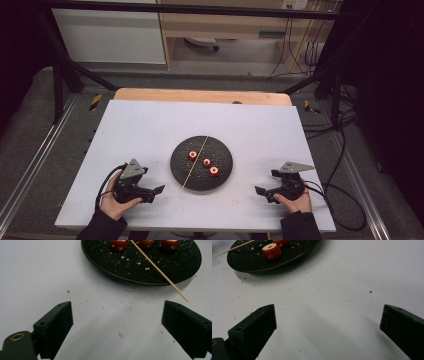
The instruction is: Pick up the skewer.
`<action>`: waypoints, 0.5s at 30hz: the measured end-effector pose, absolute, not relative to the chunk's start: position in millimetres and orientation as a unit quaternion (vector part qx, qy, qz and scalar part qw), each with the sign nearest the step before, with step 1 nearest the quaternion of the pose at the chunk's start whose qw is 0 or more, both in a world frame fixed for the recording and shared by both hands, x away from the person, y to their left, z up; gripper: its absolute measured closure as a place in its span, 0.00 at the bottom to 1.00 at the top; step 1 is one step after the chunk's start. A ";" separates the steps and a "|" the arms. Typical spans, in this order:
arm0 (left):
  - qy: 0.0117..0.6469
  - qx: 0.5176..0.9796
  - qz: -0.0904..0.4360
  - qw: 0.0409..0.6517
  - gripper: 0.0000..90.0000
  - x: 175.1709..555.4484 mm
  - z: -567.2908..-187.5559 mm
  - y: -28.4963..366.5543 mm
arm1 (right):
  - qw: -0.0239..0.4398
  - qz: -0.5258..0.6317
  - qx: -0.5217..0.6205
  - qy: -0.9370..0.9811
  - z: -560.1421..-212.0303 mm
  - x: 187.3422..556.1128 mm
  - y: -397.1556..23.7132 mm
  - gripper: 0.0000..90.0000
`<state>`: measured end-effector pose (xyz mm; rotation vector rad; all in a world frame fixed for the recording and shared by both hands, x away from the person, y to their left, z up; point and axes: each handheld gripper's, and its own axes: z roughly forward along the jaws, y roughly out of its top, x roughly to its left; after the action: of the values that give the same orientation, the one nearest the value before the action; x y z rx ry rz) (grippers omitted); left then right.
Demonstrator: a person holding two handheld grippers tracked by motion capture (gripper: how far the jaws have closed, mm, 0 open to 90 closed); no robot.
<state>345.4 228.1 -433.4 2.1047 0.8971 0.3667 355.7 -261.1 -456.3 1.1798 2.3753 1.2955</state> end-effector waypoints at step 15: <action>0.356 0.840 0.145 0.383 0.13 351.6 -413.0 195.7 | 0.095 0.435 0.400 0.801 -456.0 356.0 -261.3 0.01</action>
<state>351.6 195.7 -413.0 2.1425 0.9087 0.3687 356.0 -261.3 -456.0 1.1871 2.3741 1.2908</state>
